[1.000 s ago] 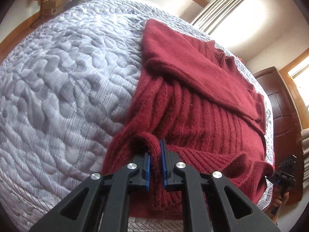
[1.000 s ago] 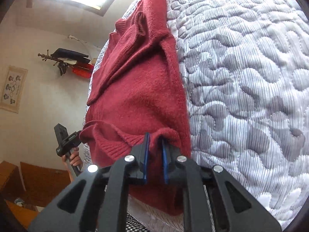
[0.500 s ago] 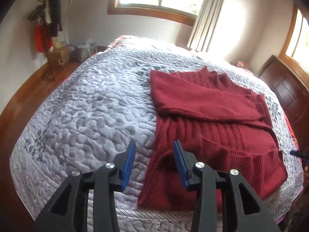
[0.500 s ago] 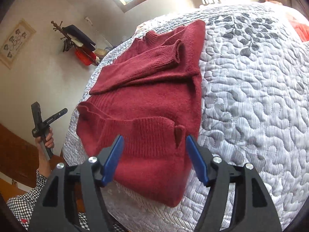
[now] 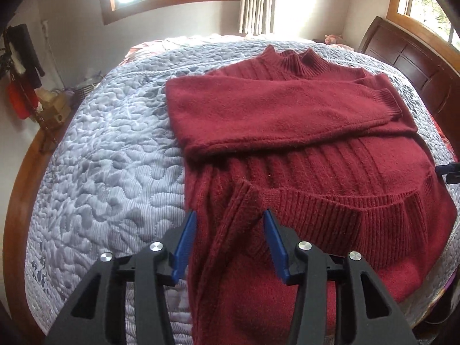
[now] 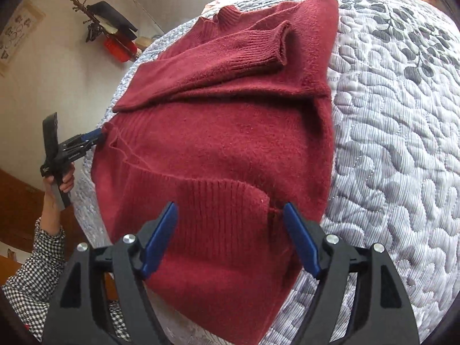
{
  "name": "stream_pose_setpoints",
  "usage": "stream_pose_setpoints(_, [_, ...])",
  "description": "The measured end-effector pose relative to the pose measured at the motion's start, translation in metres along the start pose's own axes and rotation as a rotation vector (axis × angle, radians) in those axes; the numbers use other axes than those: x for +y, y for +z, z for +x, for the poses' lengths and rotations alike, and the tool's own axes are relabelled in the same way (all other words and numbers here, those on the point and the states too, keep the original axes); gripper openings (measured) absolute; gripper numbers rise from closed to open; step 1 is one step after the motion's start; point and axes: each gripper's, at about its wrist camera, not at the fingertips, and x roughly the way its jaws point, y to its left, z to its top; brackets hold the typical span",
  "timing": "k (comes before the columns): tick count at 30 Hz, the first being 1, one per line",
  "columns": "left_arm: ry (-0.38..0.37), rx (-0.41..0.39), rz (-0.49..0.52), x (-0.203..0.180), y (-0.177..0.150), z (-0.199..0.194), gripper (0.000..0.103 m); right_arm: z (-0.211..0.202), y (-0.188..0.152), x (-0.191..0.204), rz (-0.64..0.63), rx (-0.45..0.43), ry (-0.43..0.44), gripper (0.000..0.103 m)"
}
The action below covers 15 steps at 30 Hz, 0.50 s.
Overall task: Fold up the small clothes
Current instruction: 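Move both open grippers to the ribbed hem of the sweater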
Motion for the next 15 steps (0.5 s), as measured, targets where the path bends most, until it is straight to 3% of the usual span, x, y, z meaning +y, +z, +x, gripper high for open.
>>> stream_pose_setpoints(3, [0.002, 0.014, 0.016, -0.004, 0.001, 0.010, 0.052, 0.004, 0.001, 0.004, -0.046, -0.001, -0.038, 0.083])
stream_pose_setpoints(7, [0.015, 0.031, 0.030, -0.009, 0.002, 0.018, 0.052, 0.018, 0.005, 0.008, -0.109, 0.035, -0.102, 0.084])
stream_pose_setpoints(11, [0.088, -0.016, 0.000, -0.005, 0.005, 0.010, 0.055, 0.018, 0.005, 0.015, -0.157, 0.016, -0.134, 0.084])
stream_pose_setpoints(13, [0.057, -0.040, -0.009, -0.001, 0.007, 0.002, 0.055, 0.013, 0.006, 0.015, -0.162, 0.003, -0.090, 0.084])
stream_pose_setpoints(15, [-0.022, -0.036, -0.014, 0.002, 0.011, 0.000, 0.058, 0.011, 0.009, 0.015, -0.168, 0.008, -0.057, 0.088])
